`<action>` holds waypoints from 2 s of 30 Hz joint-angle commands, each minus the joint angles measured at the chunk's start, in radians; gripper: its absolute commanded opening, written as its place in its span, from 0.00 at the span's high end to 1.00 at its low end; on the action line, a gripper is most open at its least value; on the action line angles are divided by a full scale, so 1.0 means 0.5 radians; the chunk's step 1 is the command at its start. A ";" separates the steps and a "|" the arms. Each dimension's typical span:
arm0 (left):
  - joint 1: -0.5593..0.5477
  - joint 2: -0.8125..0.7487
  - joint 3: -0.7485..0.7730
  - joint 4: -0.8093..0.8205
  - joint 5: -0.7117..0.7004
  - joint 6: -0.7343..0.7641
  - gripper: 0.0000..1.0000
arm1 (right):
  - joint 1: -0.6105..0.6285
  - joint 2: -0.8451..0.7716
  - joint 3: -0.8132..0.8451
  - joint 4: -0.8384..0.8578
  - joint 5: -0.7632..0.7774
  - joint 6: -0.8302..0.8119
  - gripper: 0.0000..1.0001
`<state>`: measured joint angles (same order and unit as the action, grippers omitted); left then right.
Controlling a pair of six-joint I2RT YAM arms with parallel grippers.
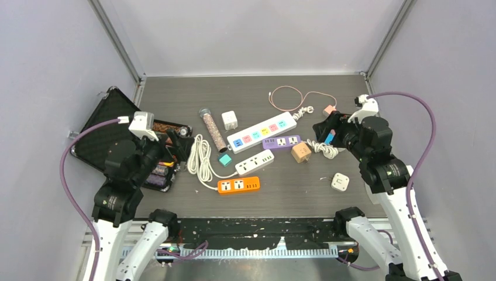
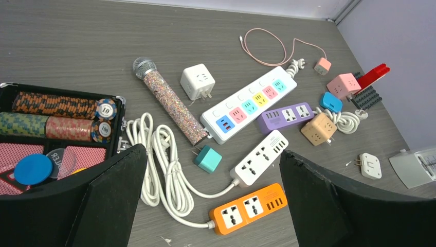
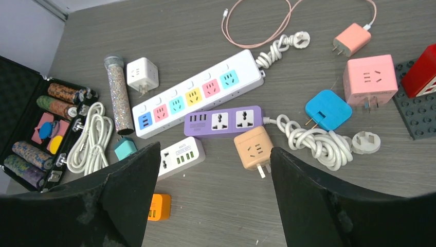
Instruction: Insert the plug
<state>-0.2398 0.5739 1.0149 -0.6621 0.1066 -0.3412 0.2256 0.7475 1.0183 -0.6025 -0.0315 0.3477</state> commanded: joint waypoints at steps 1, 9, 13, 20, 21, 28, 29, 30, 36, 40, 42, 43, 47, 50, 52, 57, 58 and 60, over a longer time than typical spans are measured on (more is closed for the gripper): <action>0.009 -0.014 -0.037 0.133 0.019 -0.010 0.01 | -0.004 0.029 -0.088 0.097 -0.014 -0.005 0.16; 0.010 0.002 -0.181 0.271 -0.110 0.033 0.01 | -0.006 0.172 -0.161 0.044 0.125 -0.086 0.11; 0.010 -0.001 -0.280 0.381 -0.121 0.008 0.00 | -0.003 0.230 -0.187 0.006 0.146 -0.103 0.10; 0.010 -0.038 -0.427 0.537 0.145 -0.005 0.00 | 0.001 0.457 -0.276 -0.088 0.220 -0.035 0.10; 0.010 -0.035 -0.439 0.564 0.187 -0.004 0.00 | 0.002 0.484 -0.288 -0.087 0.226 -0.023 0.10; -0.002 -0.046 -0.493 0.646 0.314 -0.032 0.00 | 0.153 0.775 -0.325 0.103 0.194 -0.070 0.09; -0.002 -0.043 -0.495 0.643 0.316 -0.038 0.01 | 0.164 0.815 -0.309 0.111 0.201 -0.083 0.09; -0.002 -0.036 -0.500 0.644 0.321 -0.048 0.00 | 0.180 0.906 -0.273 0.109 0.207 -0.109 0.09; -0.002 0.028 -0.529 0.643 0.373 -0.108 0.00 | 0.245 1.245 -0.156 0.146 0.246 -0.160 0.10; -0.002 0.092 -0.523 0.632 0.399 -0.129 0.00 | 0.272 1.365 -0.114 0.187 0.309 -0.181 0.11; -0.003 0.121 -0.520 0.633 0.408 -0.133 0.00 | 0.276 1.414 -0.105 0.237 0.289 -0.197 0.11; -0.002 0.130 -0.518 0.630 0.408 -0.136 0.00 | 0.280 1.465 -0.092 0.257 0.283 -0.199 0.11; -0.002 0.158 -0.508 0.625 0.411 -0.134 0.00 | 0.295 1.595 -0.062 0.282 0.233 -0.210 0.13; -0.002 0.162 -0.511 0.619 0.410 -0.134 0.00 | 0.305 1.630 -0.063 0.287 0.263 -0.208 0.14; -0.002 0.166 -0.519 0.626 0.411 -0.138 0.00 | 0.308 1.639 -0.069 0.288 0.296 -0.202 0.17; -0.002 0.186 -0.539 0.659 0.456 -0.167 0.00 | 0.323 1.612 -0.066 0.297 0.323 -0.148 0.48; -0.002 0.192 -0.542 0.670 0.475 -0.179 0.00 | 0.332 1.577 -0.067 0.305 0.316 -0.140 0.54; -0.002 0.201 -0.544 0.691 0.545 -0.197 0.01 | 0.351 1.502 -0.065 0.310 0.287 -0.122 0.57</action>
<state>-0.2401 0.6662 0.7490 -0.3889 0.3096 -0.4168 0.3817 1.5753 0.9520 -0.4931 0.1127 0.2680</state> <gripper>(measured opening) 0.994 0.659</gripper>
